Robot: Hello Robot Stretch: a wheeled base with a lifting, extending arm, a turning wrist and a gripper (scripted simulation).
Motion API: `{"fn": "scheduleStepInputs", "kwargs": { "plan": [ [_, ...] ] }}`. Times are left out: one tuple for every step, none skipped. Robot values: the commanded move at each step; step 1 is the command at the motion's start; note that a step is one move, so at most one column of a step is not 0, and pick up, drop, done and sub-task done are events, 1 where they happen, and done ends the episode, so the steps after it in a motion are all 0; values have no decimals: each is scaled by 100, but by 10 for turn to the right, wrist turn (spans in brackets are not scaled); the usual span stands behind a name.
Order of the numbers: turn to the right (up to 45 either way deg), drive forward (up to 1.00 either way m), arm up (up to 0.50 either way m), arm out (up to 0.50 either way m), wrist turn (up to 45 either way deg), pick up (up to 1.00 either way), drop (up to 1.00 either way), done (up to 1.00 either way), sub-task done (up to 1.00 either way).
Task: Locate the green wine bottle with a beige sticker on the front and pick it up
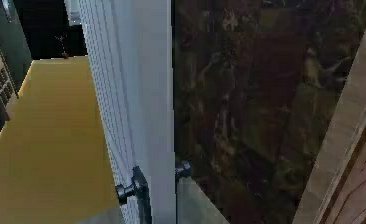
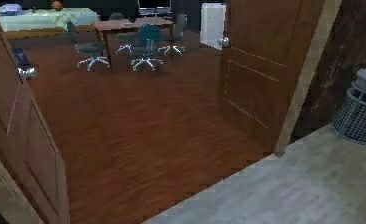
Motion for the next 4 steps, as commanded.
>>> {"fn": "scheduleStepInputs", "kwargs": {
  "plan": [
    [-450,0,0,0,0,0,0,0,0],
    [-240,0,0,0,0,0,0,0,0],
    [0,35,0,0,0,0,0,0,0],
    [330,0,0,0,0,0,0,0,0]
  ]
}}
